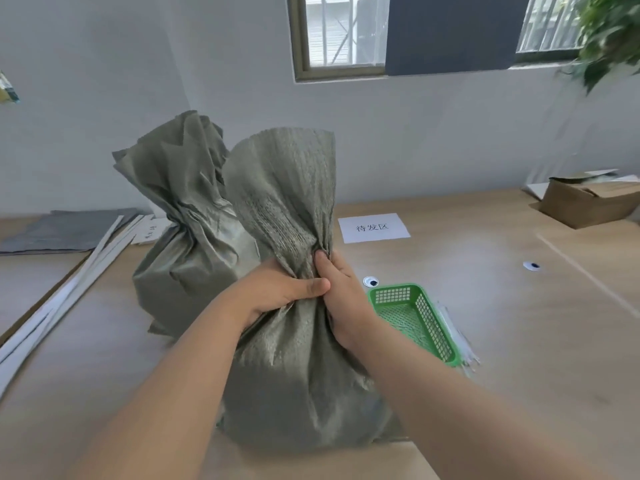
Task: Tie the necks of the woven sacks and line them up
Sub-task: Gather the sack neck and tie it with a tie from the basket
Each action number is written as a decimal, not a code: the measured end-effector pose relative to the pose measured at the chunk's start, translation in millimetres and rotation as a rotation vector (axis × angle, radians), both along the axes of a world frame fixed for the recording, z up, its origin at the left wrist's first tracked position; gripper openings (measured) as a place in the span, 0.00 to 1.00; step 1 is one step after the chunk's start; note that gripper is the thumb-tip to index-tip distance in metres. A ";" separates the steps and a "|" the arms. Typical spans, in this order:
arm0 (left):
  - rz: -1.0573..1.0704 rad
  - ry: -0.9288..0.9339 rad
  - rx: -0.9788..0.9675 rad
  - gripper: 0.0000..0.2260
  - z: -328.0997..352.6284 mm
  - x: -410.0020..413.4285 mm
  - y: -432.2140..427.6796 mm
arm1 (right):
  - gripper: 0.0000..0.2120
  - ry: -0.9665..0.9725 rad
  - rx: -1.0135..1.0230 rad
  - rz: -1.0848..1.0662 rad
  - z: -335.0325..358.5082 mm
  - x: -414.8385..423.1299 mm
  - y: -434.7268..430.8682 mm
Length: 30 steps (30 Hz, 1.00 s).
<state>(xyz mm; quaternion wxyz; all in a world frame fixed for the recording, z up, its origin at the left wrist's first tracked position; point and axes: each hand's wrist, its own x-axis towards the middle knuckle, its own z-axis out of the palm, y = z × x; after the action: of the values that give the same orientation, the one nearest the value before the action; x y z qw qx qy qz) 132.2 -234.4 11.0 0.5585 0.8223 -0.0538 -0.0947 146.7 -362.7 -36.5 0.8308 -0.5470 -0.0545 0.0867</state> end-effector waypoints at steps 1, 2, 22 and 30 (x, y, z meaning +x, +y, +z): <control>0.002 0.015 -0.018 0.33 -0.1 2.9 -5.8 | 0.14 -0.012 0.012 0.008 0.5 1.1 -7.6; 0.003 0.030 -0.024 0.29 0.5 5.2 -12.2 | 0.14 -0.025 0.031 0.017 2.4 2.3 -14.9; -0.043 0.062 0.112 0.08 -17.6 70.4 -105.2 | 0.14 -0.097 -0.502 -0.089 6.6 37.0 -144.2; 0.058 0.095 0.193 0.11 -18.6 102.6 -132.4 | 0.10 0.143 -0.958 -0.286 -89.4 93.1 -276.5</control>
<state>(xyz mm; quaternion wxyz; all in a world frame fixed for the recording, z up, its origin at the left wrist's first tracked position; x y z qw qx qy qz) 234.9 -366.9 -7.6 0.4813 0.8680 0.0057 -0.1222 239.8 -639.2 -125.9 0.4915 -0.8616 0.1241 0.0247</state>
